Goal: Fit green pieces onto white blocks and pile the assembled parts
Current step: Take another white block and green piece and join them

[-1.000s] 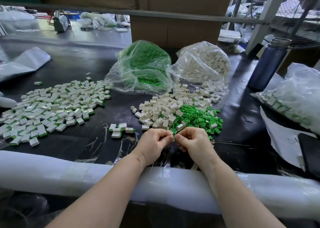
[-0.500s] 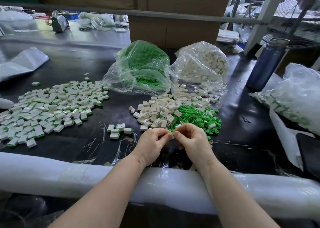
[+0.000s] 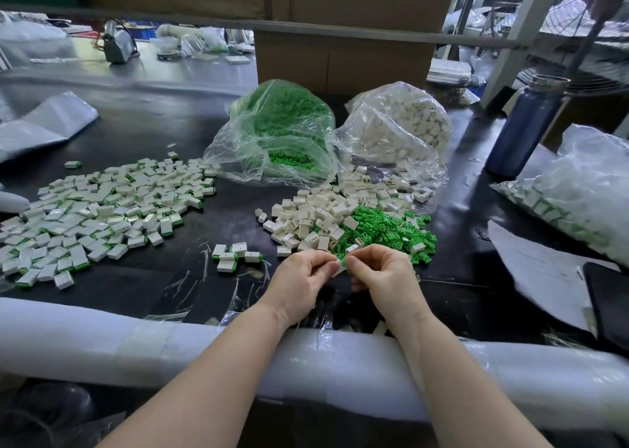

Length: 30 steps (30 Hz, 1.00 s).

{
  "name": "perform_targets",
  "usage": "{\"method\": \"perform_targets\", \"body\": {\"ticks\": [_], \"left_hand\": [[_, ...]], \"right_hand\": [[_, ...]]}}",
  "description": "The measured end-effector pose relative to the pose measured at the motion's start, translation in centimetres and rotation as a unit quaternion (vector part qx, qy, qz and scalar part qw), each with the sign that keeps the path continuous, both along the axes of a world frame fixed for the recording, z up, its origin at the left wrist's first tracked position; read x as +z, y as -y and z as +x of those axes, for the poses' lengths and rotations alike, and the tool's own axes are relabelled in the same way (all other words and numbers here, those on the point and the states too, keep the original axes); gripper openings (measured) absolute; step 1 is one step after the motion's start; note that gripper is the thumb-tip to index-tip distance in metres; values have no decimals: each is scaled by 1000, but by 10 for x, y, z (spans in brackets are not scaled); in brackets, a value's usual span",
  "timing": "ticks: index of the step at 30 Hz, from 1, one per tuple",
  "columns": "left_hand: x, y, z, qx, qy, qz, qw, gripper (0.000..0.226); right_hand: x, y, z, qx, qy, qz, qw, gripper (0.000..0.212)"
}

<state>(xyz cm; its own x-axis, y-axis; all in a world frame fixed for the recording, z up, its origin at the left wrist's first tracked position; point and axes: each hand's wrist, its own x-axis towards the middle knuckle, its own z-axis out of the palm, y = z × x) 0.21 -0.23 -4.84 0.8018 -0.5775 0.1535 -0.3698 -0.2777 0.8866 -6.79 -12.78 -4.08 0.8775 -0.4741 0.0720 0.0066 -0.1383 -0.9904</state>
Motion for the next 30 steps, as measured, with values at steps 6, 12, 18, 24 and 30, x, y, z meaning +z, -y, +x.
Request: {"method": "perform_targets", "body": {"ticks": [6, 12, 18, 24, 30], "left_hand": [[0, -1, -1, -1, -19, 10, 1000, 15], [1, -1, -3, -10, 39, 56, 998, 14], [2, 0, -4, -8, 49, 48, 998, 17], [5, 2, -5, 0, -31, -12, 999, 16], [7, 1, -7, 8, -71, -40, 997, 8]], "right_hand": [[-1, -2, 1, -4, -32, -27, 999, 19], [1, -1, -1, 17, -73, -52, 996, 19], [0, -3, 0, 11, -60, -70, 996, 17], [1, -2, 0, -3, 0, 5, 1000, 13], [3, -3, -2, 23, 20, 17, 999, 16]]}}
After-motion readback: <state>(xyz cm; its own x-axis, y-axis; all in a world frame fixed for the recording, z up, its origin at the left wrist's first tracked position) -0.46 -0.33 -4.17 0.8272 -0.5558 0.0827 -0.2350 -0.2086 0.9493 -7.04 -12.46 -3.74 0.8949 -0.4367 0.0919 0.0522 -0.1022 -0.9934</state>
